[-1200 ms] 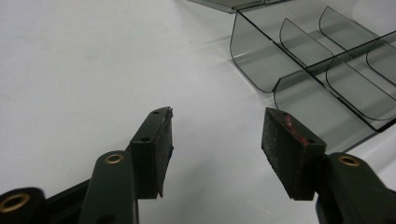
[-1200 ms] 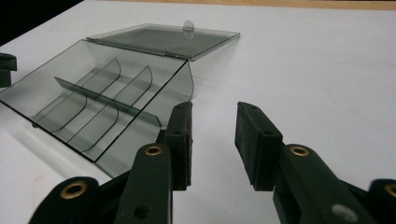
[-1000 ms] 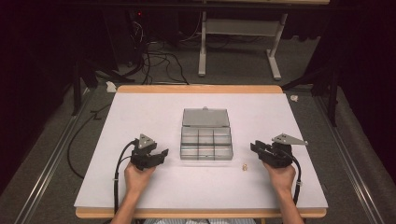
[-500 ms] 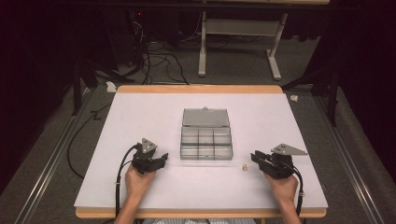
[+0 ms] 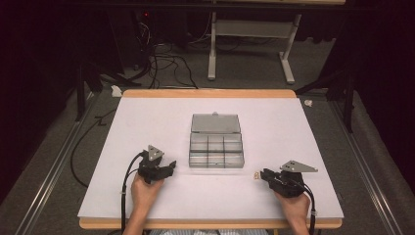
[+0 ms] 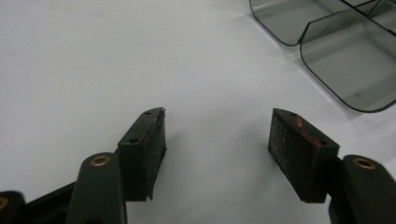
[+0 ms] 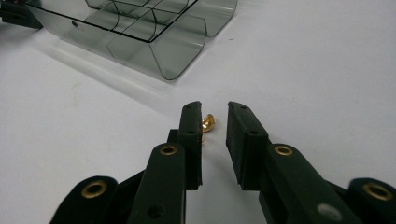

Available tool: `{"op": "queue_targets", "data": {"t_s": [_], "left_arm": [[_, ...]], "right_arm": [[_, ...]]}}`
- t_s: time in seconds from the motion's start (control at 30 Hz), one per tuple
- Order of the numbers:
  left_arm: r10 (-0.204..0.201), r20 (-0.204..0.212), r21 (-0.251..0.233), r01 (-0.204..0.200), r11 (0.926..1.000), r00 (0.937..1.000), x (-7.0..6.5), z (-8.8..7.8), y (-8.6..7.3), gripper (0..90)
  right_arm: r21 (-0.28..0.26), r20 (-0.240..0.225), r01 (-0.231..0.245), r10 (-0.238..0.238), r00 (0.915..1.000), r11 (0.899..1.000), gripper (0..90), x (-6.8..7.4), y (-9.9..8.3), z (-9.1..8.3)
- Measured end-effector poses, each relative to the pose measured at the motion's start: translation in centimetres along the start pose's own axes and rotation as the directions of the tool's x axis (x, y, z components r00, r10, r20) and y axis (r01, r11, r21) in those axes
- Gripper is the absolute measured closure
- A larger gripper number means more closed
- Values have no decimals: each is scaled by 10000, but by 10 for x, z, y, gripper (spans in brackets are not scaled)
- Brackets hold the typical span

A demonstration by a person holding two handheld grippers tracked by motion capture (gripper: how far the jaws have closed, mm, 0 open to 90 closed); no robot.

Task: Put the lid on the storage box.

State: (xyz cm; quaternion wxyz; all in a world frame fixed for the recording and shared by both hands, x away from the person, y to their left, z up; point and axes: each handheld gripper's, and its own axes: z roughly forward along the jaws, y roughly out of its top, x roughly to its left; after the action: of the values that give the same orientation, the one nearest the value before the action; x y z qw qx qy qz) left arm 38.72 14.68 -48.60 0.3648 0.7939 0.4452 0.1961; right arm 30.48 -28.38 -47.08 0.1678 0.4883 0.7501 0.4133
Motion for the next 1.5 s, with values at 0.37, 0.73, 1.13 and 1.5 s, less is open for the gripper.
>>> {"op": "queue_targets", "data": {"t_s": [0.37,0.73,1.13,1.5], "left_arm": [[-28,40,-12,28,10000,10000,0,0,0,365],[-25,15,-18,25,10000,10000,0,0,0,365],[-32,30,-11,32,10000,10000,0,0,0,364],[-40,23,-21,40,10000,10000,0,0,0,363]], "right_arm": [[197,128,-100,98,9999,9998,786,4,0,12],[460,-25,-214,215,9998,9987,791,3,3,17],[828,102,215,-225,9997,9963,821,9,3,22],[849,-26,246,-245,9997,9961,858,9,3,22]]}}
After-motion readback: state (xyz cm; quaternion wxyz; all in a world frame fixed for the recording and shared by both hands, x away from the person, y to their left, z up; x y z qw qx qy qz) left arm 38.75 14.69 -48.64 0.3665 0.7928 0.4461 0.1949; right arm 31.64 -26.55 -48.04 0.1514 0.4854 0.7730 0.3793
